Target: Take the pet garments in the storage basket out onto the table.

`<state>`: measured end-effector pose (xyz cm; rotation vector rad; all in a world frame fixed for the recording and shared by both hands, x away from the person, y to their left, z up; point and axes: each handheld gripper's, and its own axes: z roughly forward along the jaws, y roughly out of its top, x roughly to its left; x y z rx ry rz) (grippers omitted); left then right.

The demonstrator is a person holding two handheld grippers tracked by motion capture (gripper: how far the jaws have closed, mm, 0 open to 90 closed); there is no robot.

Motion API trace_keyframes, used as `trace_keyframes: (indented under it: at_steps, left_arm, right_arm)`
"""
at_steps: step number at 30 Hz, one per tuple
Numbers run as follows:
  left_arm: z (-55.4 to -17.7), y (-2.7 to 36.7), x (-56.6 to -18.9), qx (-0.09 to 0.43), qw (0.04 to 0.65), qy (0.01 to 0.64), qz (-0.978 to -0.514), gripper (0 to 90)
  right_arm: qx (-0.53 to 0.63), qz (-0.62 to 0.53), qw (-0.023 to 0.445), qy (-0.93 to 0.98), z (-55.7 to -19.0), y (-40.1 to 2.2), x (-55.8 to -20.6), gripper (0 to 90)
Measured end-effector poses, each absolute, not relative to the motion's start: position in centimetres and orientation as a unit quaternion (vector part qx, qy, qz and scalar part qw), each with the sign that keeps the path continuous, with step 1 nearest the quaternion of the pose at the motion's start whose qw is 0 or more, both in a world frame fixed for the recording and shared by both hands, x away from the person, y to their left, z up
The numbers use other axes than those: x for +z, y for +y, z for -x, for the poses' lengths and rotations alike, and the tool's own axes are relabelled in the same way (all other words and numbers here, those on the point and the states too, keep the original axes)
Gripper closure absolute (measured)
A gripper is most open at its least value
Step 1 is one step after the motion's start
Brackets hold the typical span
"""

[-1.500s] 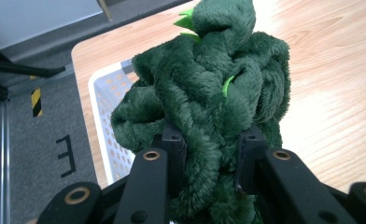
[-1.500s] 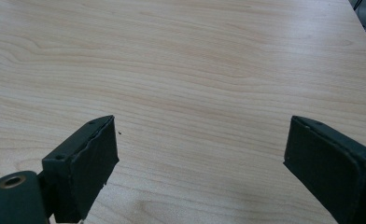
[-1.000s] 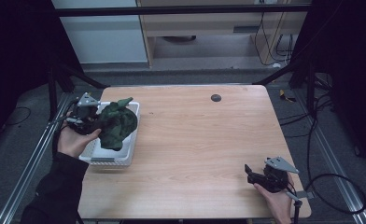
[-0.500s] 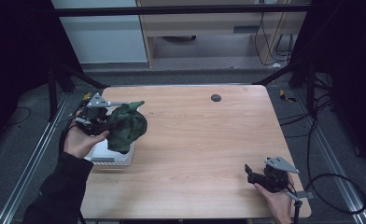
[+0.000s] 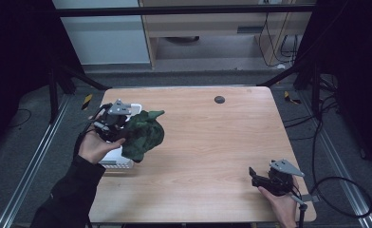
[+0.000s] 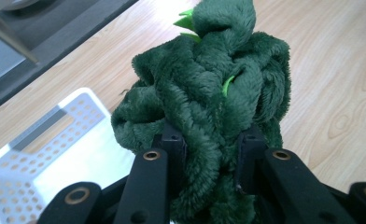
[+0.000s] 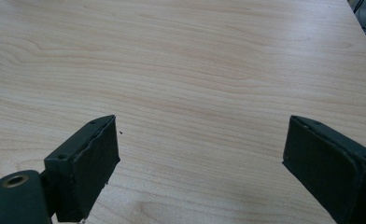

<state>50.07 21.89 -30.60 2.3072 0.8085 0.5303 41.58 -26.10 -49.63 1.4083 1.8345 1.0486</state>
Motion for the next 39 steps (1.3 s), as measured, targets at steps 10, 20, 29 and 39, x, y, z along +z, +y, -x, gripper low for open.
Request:
trace_keyframes:
  at_steps: [10, 20, 29, 39]
  left_arm:
    - [-50.2, 19.2, -31.3, 0.184, 0.311, 0.274, -0.891, 70.7]
    - [-50.5, 16.9, -31.9, 0.169, 0.304, 0.243, -0.905, 70.7]
    - [-50.7, 14.7, -32.4, 0.158, 0.3, 0.217, -0.916, 70.7]
    - [-51.1, 12.7, -33.2, 0.146, 0.291, 0.192, -0.926, 70.7]
  right_arm:
    - [0.395, -0.529, 0.297, 0.69, -41.6, -26.1, -49.6, 10.5]
    - [0.395, -0.528, 0.296, 0.691, -41.6, -26.1, -49.6, 10.5]
    - [0.396, -0.528, 0.296, 0.691, -41.6, -26.1, -49.6, 10.5]
    - [0.397, -0.527, 0.297, 0.691, -41.6, -26.1, -49.6, 10.5]
